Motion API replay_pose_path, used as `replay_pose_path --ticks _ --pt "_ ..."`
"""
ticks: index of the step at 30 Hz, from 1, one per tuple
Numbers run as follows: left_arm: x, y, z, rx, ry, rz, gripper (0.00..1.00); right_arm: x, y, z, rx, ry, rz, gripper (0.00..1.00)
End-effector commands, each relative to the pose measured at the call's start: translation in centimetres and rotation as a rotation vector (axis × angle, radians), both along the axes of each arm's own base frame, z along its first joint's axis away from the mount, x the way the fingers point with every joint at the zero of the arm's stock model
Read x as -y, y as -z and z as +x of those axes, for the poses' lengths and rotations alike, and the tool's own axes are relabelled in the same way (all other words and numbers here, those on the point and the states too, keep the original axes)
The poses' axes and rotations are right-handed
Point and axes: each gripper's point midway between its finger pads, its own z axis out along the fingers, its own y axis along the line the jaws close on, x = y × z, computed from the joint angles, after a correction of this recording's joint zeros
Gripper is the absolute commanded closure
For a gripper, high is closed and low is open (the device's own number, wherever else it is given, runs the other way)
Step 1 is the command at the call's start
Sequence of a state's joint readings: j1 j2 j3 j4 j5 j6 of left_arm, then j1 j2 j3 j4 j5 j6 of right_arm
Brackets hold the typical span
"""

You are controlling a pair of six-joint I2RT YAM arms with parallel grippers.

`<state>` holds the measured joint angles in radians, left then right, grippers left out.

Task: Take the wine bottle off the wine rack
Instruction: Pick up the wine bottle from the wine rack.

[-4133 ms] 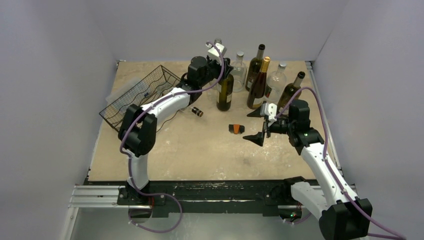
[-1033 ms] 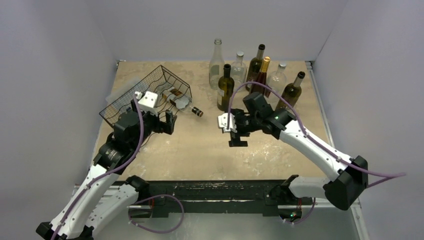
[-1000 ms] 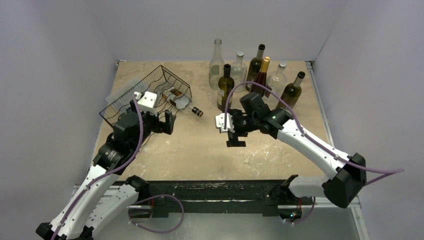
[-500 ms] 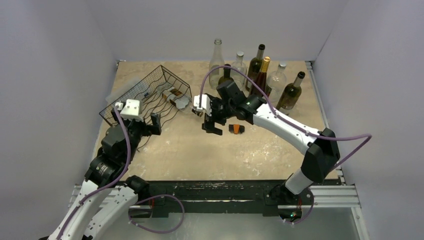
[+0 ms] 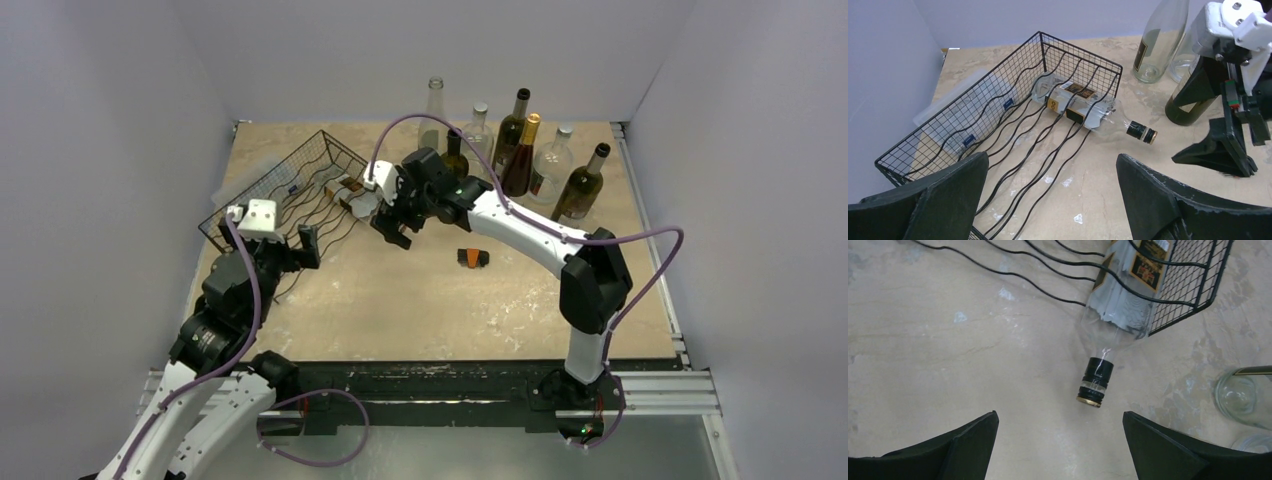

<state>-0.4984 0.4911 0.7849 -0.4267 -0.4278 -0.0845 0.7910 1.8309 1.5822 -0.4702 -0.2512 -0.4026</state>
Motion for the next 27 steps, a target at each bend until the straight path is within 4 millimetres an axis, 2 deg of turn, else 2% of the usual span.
replay_pose_path --ticks 1,7,16,27 --pt "-1.0 -0.6 0.1 0.042 -0.051 0.007 0.00 -1.8 -3.6 3.3 0.071 0.170 0.115 0.01" --pt "-1.3 -0.8 0.0 0.057 -0.058 0.002 0.00 -3.3 -2.5 5.3 0.064 0.273 0.122 0.01" --pt "-1.3 -0.8 -0.1 0.060 -0.055 0.001 0.00 -4.3 2.1 7.2 0.041 0.343 0.047 0.02" --pt "-1.2 -0.8 0.0 0.061 -0.051 0.000 0.00 -4.9 6.8 8.7 0.010 0.389 -0.025 0.12"
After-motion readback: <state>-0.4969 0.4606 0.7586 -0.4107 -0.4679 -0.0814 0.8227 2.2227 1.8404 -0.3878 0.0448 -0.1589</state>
